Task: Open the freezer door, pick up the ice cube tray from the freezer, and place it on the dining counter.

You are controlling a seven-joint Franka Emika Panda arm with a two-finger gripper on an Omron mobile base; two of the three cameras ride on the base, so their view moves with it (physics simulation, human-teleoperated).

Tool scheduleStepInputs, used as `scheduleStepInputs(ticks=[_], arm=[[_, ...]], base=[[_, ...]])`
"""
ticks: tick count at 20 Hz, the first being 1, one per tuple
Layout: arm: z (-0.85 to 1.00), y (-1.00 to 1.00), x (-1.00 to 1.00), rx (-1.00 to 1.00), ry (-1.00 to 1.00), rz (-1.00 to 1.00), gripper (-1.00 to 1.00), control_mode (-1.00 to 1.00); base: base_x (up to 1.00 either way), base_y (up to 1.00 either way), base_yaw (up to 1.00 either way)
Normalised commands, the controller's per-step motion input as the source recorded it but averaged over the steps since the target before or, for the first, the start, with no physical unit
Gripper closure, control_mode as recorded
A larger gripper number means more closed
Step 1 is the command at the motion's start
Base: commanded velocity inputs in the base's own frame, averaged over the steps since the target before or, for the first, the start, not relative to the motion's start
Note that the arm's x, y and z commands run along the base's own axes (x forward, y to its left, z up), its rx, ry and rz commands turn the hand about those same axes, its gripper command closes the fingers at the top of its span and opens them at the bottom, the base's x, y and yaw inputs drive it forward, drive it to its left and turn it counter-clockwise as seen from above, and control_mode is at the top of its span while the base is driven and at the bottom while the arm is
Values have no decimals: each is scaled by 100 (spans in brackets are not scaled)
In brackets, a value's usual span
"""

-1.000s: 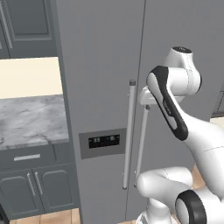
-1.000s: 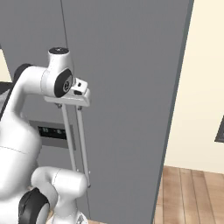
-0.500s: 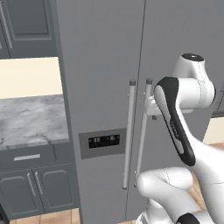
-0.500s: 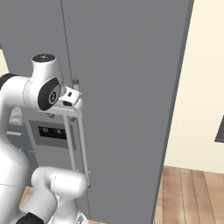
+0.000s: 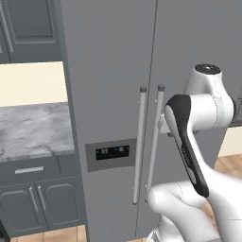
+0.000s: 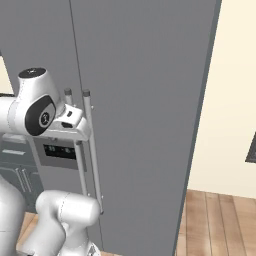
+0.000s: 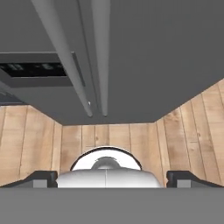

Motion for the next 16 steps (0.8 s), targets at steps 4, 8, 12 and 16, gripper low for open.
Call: scheduleStepInputs(ticks=[4, 8, 12, 16], arm=[[2, 0, -31, 0, 0, 0, -100, -100], [0, -1, -46, 0, 2, 0, -100, -100], [0, 0, -6, 0, 0, 0, -100, -100], [0, 0, 0, 1, 0, 0, -100, -100]], base=[[0, 0, 0], [0, 0, 0], [0, 0, 0], [0, 0, 0]])
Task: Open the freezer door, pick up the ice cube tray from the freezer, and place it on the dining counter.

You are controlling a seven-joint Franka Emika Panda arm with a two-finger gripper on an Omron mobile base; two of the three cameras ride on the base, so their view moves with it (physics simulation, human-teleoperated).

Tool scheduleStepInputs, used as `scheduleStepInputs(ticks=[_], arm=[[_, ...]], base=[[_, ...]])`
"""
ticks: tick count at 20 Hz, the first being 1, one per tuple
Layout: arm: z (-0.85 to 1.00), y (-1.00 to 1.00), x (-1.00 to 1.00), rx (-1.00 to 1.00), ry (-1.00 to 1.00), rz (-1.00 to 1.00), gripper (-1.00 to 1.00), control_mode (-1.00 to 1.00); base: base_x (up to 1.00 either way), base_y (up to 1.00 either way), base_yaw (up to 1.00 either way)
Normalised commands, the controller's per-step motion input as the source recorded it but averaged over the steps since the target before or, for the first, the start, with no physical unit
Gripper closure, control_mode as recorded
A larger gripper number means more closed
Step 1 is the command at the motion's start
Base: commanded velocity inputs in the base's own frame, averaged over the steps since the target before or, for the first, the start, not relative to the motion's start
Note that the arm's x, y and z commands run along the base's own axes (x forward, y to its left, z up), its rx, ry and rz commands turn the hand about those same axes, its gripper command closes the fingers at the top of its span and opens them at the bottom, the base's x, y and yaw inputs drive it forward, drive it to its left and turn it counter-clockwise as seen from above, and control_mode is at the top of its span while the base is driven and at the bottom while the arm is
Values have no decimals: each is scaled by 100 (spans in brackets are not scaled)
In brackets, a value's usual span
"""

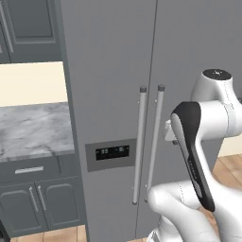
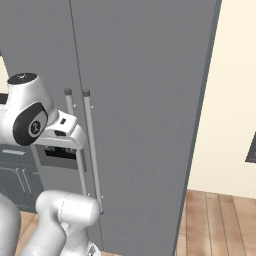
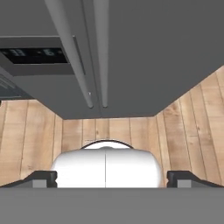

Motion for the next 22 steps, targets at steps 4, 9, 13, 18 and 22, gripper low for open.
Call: scheduleStepInputs(ticks=[4, 9, 13, 18, 22], arm=[[-1, 0, 0, 3, 0, 0, -100, -100], [-1, 0, 0, 0, 0, 0, -100, -100], [-1, 0, -2, 1, 0, 0, -100, -100], [-1, 0, 0, 0, 0, 0, -100, 100], [0, 0, 0, 0, 0, 0, -100, 100]], base=[[0, 0, 0], [0, 0, 0], [0, 0, 0], [0, 0, 0], [-8, -25, 0]])
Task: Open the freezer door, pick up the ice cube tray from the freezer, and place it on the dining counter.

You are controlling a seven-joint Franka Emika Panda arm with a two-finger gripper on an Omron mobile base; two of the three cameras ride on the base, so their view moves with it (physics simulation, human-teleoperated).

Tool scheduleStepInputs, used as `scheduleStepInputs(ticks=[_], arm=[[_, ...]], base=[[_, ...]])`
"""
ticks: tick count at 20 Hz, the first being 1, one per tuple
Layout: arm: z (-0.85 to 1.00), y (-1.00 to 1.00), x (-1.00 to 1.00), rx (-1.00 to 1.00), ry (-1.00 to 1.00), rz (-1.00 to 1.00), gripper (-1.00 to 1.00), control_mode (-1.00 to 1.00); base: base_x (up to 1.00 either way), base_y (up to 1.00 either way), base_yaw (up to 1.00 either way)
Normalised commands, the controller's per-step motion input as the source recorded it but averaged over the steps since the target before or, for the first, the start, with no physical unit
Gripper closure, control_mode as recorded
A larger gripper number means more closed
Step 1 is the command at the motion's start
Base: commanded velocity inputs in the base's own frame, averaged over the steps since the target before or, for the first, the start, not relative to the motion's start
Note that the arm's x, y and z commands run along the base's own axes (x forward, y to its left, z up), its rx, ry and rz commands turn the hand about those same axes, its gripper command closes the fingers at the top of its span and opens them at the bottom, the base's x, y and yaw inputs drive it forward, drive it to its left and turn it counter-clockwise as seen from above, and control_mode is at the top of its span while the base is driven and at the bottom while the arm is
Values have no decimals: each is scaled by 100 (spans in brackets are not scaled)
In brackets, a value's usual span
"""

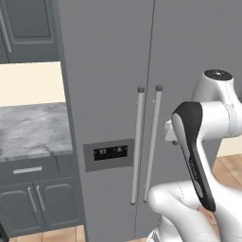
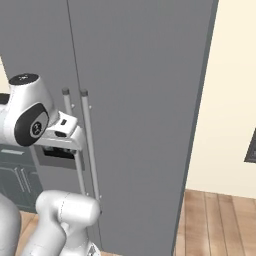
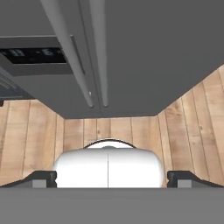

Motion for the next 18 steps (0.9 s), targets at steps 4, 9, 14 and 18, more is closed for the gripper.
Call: scheduleStepInputs(ticks=[4, 9, 14, 18], arm=[[0, 0, 0, 0, 0, 0, -100, 100], [0, 0, 0, 0, 0, 0, -100, 100], [0, 0, 0, 0, 0, 0, -100, 100], [0, 0, 0, 0, 0, 0, -100, 100]], base=[[-1, -61, 0], [0, -66, 0], [11, -36, -1], [34, -6, -1]])
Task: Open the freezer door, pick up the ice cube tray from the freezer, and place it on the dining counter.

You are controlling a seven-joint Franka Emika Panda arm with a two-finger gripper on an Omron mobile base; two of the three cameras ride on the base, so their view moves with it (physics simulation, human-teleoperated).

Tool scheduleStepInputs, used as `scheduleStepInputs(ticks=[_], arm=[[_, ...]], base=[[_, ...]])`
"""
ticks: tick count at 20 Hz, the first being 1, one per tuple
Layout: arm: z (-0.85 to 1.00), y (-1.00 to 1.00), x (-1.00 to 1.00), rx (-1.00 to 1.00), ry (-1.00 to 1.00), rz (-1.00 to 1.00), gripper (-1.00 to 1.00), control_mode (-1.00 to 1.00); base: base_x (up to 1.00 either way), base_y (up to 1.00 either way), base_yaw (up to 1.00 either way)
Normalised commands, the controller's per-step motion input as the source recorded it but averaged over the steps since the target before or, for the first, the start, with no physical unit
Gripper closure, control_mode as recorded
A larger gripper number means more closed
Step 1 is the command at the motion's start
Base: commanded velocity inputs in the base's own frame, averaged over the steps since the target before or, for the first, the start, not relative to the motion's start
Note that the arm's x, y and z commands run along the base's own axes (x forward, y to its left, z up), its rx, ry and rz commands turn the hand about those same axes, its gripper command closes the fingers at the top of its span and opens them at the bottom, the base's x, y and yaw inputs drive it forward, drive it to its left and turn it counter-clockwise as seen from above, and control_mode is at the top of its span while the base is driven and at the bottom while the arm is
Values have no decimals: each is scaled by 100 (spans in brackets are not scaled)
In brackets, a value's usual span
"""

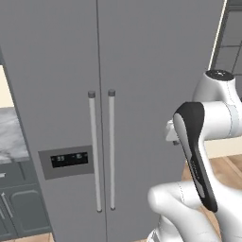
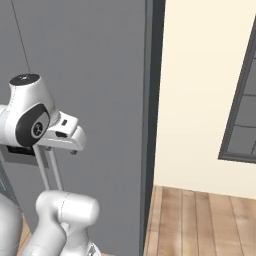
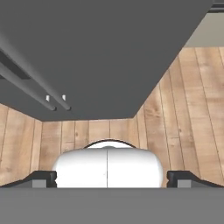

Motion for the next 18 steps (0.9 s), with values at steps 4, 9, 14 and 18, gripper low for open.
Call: scheduleStepInputs(ticks=[4, 9, 14, 18], arm=[[0, 0, 0, 0, 0, 0, -100, 100], [0, 0, 0, 0, 0, 0, -100, 100], [0, 0, 0, 0, 0, 0, -100, 100], [0, 0, 0, 0, 0, 0, -100, 100]], base=[[46, 0, 0], [17, -3, 0], [0, -26, 0], [0, -21, 0]])
